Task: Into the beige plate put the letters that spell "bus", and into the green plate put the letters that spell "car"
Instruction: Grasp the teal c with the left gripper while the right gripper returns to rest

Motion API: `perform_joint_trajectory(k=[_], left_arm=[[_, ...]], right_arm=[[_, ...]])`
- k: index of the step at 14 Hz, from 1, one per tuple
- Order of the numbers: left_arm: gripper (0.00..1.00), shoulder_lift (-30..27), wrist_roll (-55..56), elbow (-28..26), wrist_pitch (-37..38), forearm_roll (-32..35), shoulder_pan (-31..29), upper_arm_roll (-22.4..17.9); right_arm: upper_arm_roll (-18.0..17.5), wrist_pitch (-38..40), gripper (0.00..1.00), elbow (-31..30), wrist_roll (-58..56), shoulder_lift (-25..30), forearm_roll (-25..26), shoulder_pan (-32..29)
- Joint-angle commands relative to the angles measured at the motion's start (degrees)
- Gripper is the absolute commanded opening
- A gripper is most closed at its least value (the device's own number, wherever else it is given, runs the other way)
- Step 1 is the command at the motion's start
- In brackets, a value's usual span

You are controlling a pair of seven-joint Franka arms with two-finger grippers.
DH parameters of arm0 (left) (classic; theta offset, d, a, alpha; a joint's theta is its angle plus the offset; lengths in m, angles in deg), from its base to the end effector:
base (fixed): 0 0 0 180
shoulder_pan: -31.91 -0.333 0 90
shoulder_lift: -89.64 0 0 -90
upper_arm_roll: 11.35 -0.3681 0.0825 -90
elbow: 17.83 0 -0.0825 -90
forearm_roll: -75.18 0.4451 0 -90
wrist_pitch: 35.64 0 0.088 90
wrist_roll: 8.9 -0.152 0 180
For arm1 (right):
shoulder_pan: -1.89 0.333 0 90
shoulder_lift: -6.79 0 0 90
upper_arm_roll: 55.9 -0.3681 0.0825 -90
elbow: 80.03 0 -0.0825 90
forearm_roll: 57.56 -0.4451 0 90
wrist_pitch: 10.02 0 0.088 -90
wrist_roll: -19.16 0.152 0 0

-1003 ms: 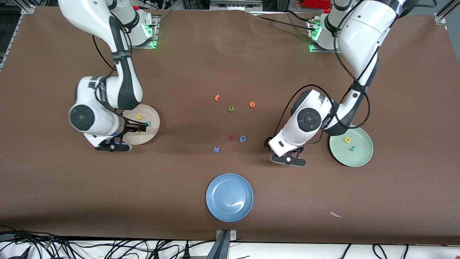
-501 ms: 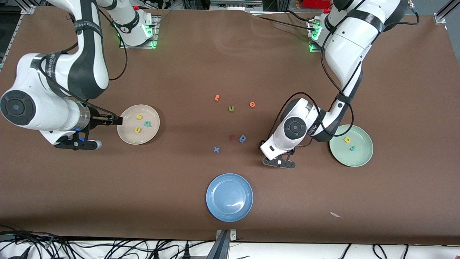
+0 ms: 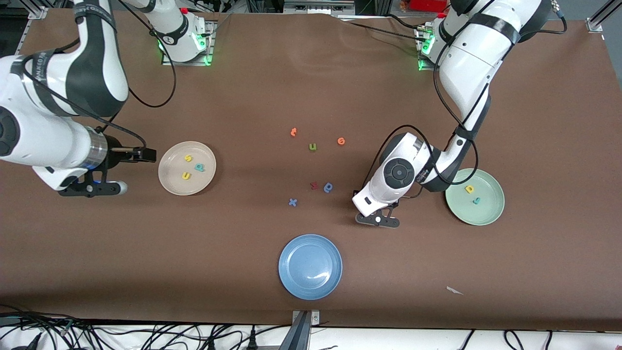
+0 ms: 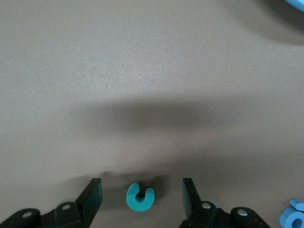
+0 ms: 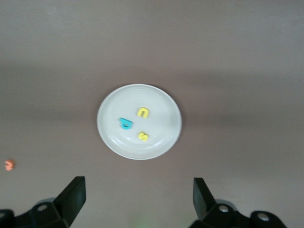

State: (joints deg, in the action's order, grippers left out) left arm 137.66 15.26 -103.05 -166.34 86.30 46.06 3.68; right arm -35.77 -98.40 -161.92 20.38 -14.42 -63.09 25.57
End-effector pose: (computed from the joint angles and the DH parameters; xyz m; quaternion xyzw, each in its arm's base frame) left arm 0.7130 -0.3530 0.1335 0.9975 -0.0667 -0.0164 0.0191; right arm 0.7010 0.0912 0.4689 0.9928 0.0195 -0.1163 0.0201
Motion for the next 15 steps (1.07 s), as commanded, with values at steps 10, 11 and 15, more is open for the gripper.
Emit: perform_joint_trajectory(k=[10, 11, 15], left_arm=[[0.52, 0.1, 0.7, -0.8, 0.9, -0.4, 1.0, -0.8], [0.49, 0.1, 0.8, -1.3, 1.0, -0.4, 1.0, -0.8], [0.37, 0.0, 0.8, -1.5, 1.1, -0.4, 0.9, -0.8]], right_arm=[[-19.2, -5.0, 1.00, -15.2, -0.1, 22.9, 6.3, -21.8], [-20.2, -5.8, 1.00, -14.9, 0.2, 22.9, 6.5, -22.9], [-21.7, -8.1, 1.00, -14.9, 0.4, 22.4, 6.1, -23.8]])
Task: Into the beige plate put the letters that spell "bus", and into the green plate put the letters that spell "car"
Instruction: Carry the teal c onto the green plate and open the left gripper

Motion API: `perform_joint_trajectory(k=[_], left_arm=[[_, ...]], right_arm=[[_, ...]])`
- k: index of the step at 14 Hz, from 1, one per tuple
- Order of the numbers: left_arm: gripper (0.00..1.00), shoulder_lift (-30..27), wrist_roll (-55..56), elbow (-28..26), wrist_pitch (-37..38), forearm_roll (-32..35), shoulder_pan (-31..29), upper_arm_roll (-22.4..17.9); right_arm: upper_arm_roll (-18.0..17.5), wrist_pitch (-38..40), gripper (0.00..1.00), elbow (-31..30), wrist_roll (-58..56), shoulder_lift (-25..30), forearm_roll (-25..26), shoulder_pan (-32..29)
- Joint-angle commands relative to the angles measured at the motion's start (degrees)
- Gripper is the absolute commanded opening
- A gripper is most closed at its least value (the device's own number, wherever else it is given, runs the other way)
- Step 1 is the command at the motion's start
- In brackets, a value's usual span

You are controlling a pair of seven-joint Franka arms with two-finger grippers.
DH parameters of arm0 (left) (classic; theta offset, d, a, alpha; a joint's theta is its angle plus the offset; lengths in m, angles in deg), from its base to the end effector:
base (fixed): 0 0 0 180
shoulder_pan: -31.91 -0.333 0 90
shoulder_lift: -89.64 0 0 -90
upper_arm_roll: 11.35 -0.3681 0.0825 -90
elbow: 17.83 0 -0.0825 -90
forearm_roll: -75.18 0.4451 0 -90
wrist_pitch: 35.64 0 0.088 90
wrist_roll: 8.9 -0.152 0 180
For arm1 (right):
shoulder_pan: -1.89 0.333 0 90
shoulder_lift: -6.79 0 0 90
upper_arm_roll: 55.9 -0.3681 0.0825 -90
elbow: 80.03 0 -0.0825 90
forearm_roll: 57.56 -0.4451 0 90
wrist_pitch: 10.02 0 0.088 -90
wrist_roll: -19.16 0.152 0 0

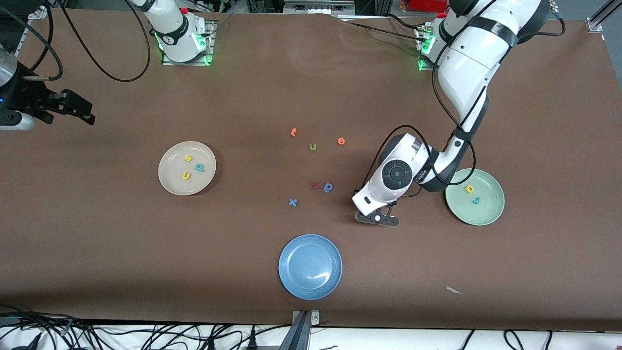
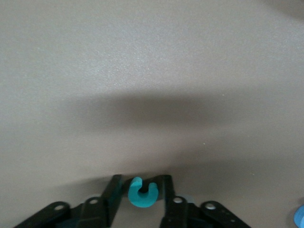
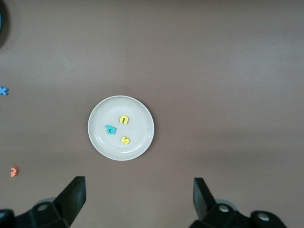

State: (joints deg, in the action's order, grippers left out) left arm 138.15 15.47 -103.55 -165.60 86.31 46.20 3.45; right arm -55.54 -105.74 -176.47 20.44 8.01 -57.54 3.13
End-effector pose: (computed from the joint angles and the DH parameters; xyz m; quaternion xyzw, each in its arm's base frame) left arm 0.7064 -0.3500 0.1213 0.9973 -0.0655 -0.0301 0.0122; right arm 0.6147 0.0094 0.5932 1.0000 -0.0035 0.0044 0.0000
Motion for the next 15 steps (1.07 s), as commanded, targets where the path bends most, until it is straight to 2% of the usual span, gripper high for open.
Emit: perform_joint_trajectory(k=[1, 6, 9, 15], left_arm=[[0.34, -0.4, 0.6, -1.1, 0.3, -0.4, 0.7, -0.6], [0.20, -0.8, 0.6, -1.4, 1.0, -0.4, 0.6, -0.6], [0.19, -2.4, -0.2, -0.4, 3.6, -0.3, -0.8, -0.6], [0.19, -5.6, -18.6, 1.6, 13.1, -0.3, -13.0, -1.0]], right_arm=[[-1.9, -0.8, 1.00, -0.3, 0.4, -0.1, 0.3, -1.4], [-1.9, -1.0, 1.00, -1.0, 0.6, -0.2, -1.4, -1.5], [-1.1, -3.3, 1.00, -0.9, 3.9, -0.5, -1.8, -1.5], [-1.0, -2.6, 1.00, -0.2, 3.5, -1.1, -1.8, -1.4]])
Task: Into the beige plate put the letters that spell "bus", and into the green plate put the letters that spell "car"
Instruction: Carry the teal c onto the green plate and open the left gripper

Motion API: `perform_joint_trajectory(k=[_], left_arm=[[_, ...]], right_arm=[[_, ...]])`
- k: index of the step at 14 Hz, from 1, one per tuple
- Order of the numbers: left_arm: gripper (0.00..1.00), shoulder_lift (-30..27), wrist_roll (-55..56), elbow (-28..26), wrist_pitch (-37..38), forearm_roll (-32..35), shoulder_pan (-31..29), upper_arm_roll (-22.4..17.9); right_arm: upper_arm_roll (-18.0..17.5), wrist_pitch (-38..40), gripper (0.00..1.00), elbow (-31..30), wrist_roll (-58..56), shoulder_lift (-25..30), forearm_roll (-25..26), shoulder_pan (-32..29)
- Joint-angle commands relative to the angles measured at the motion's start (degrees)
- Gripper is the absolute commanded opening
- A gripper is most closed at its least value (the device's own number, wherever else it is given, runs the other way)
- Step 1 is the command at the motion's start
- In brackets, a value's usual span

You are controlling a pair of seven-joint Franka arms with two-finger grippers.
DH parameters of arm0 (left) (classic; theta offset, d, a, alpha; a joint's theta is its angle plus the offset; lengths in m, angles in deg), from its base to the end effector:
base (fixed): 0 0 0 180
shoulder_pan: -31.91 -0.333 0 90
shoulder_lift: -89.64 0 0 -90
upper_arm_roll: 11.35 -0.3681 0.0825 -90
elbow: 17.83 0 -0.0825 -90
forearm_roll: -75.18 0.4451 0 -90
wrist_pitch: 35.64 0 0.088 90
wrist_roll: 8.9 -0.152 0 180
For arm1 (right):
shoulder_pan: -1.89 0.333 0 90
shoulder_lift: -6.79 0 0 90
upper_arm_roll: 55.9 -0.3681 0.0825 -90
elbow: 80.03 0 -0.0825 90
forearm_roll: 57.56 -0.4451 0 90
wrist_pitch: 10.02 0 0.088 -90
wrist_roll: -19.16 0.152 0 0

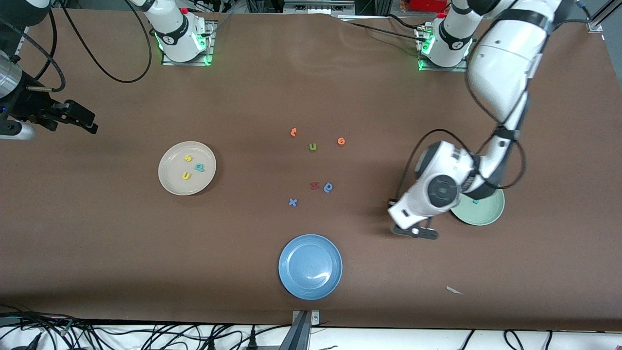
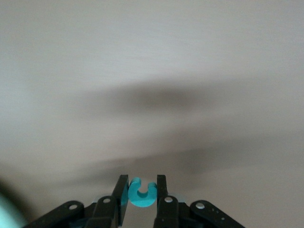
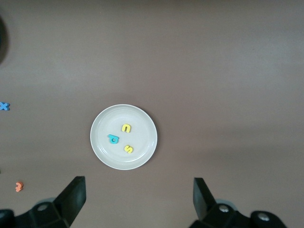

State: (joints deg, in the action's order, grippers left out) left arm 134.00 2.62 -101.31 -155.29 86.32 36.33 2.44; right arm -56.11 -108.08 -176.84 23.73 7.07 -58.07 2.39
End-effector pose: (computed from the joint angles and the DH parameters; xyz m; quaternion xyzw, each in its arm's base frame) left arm 0.7605 -0.2037 0.1797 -0.9948 0.0833 0.0581 0.0111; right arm 0.6243 0.0090 0.5833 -0.9993 0.0342 -0.0131 0.0050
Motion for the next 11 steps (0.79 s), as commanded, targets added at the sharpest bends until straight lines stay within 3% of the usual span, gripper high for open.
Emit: perform_joint_trajectory(k=[1, 6, 7, 8, 9, 10, 11], left_arm=[[0.19, -1.6, -8.4, -0.5, 3.7, 0.0, -4.9, -0.1], [0.19, -3.0, -21.9, -1.2, 12.3, 3.1, -12.9, 0.0], [0.27, -3.0, -23.4, -1.5, 13.2, 4.4, -14.1, 0.0], [0.46, -3.0, -23.7, -1.5, 14.2, 4.7, -14.5, 0.0], [0.87, -2.9, -23.8, -1.3, 14.6, 4.7, -14.5, 0.1], [1.00, -2.9, -23.2, -0.8, 14.6, 4.6, -14.4, 0.2], [1.00, -3.1, -23.0, -0.5, 14.6, 4.4, -14.4, 0.3]], right_arm=[[-0.4, 0.2, 1.00, 1.7, 0.1, -1.2, -1.3, -0.7], [-0.7, 0.4, 1.00, 3.3, -0.1, -1.9, -0.7, 0.2], [-0.6, 0.6, 1.00, 3.2, -0.1, -1.9, -0.7, 0.1], [-0.6, 1.2, 1.00, 3.3, -0.1, -1.9, -0.7, 0.1], [-0.6, 1.2, 1.00, 3.4, 0.0, -1.9, -0.6, 0.1], [-0.6, 1.1, 1.00, 3.5, 0.2, -1.9, -0.5, 0.3], [-0.7, 0.9, 1.00, 3.6, 0.2, -2.1, -0.5, 0.4]])
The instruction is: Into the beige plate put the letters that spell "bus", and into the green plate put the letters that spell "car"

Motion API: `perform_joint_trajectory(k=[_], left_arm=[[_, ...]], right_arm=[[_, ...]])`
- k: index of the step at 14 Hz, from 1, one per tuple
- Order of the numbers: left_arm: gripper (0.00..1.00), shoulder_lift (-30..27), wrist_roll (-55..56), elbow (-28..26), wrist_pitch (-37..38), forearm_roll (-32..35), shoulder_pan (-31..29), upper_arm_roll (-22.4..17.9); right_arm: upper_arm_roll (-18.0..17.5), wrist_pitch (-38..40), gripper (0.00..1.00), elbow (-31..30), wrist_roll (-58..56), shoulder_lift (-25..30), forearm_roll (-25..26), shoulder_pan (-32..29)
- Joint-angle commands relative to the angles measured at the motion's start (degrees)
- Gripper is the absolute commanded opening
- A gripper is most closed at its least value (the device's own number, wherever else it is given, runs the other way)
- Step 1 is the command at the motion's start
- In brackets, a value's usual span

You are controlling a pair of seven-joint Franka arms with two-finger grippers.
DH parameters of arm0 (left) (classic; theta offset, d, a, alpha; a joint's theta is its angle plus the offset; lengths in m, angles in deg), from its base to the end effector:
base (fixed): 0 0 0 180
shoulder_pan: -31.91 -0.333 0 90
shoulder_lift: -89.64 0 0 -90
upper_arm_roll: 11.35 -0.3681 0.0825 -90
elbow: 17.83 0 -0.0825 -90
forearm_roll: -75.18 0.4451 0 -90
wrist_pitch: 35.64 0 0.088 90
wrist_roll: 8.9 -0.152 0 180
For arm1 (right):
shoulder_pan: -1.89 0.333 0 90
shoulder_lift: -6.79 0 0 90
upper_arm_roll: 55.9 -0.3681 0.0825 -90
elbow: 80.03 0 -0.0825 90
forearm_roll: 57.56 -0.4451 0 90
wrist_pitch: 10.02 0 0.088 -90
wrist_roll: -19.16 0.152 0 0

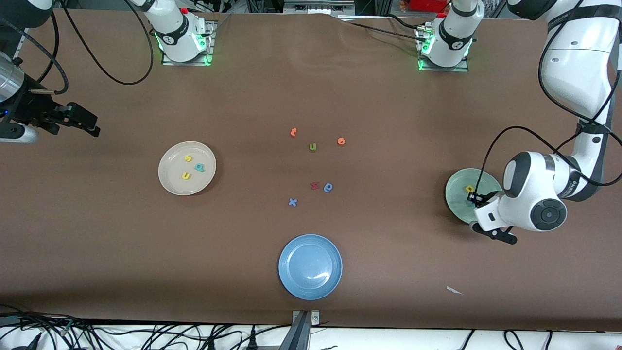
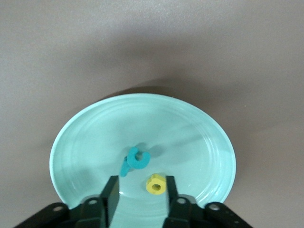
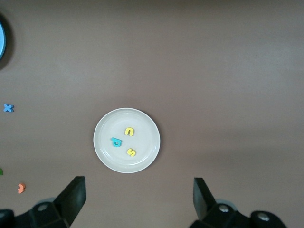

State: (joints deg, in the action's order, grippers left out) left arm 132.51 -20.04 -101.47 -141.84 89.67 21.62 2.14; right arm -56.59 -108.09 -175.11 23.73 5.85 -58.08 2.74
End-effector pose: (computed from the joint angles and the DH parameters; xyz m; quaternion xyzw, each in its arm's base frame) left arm 0.7518 0.0113 0.1856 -0.9728 0.1608 0.1659 0.0187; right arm 0.6329 0.0182 0.5863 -0.9995 0.0270 -0.0176 0.0055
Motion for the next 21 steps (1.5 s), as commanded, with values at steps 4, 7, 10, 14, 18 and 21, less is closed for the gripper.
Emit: perform_joint_trajectory(k=[4, 7, 10, 14, 18, 21], left_arm=[[1.00, -3.8, 0.3, 2.3, 1.3, 0.4, 1.1, 1.0], [1.00, -5.7, 6.0, 2.7, 1.3, 0.5, 1.6, 1.0], [1.00, -8.6, 8.2, 2.9, 3.0, -2.6, 1.3, 1.0], [1.00, -19.5, 5.2, -1.8, 3.8, -7.4, -1.4, -1.8], [1.00, -31.1, 2.2, -6.1, 8.6, -14.0, 7.1, -12.4], [1.00, -37.1, 2.2, -6.4, 9.2, -14.0, 9.1, -13.0]], right_arm=[[-0.2, 1.2, 1.00, 2.5, 0.1, -1.3, -0.5, 0.0], [-0.2, 1.3, 1.00, 2.5, 0.1, -1.3, -0.4, 0.0], [-0.2, 1.3, 1.00, 2.5, 0.1, -1.3, -0.4, 0.0], [-0.2, 1.2, 1.00, 2.6, 0.1, -1.3, -0.5, 0.0], [-0.2, 1.2, 1.00, 2.6, 0.1, -1.3, -0.4, 0.0], [-0.2, 1.2, 1.00, 2.6, 0.1, -1.3, -0.5, 0.0]])
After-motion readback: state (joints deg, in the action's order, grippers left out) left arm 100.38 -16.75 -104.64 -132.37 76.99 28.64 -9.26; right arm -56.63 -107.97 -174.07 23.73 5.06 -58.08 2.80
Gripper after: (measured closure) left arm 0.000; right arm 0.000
